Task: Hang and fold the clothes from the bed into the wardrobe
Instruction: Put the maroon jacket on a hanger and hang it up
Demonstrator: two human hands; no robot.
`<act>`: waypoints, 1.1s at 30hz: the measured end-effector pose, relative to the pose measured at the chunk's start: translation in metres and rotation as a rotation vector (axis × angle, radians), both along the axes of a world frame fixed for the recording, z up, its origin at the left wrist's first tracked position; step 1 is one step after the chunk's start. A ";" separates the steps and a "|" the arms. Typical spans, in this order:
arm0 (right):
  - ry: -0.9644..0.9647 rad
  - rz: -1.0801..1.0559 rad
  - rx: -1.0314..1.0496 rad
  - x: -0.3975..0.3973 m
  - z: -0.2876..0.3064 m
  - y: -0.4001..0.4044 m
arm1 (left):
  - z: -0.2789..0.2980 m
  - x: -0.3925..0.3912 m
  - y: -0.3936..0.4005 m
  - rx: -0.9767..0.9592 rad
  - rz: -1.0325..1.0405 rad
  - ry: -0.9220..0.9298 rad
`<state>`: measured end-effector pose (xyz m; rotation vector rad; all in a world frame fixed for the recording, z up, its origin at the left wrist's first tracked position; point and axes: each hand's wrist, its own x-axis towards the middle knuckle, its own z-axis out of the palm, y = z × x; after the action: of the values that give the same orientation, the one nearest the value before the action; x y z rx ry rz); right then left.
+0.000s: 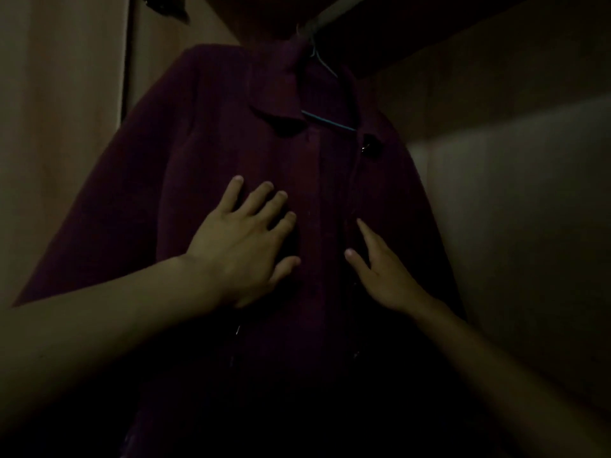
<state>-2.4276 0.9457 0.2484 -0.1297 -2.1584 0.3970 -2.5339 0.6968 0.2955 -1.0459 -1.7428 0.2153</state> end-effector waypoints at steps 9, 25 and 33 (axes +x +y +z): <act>-0.118 -0.239 0.015 0.041 -0.040 -0.089 | -0.024 -0.003 -0.040 0.031 -0.331 -0.153; -0.240 -0.640 0.014 0.173 -0.095 -0.311 | -0.101 0.046 -0.138 -0.046 -0.795 -0.505; -0.215 -0.599 -0.049 0.224 -0.151 -0.396 | -0.193 0.113 -0.196 -0.004 -0.974 -0.848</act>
<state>-2.2038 0.5497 0.0971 -0.8542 -2.1888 0.0877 -2.4210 0.5005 0.1025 -2.0337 -1.6731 -0.9553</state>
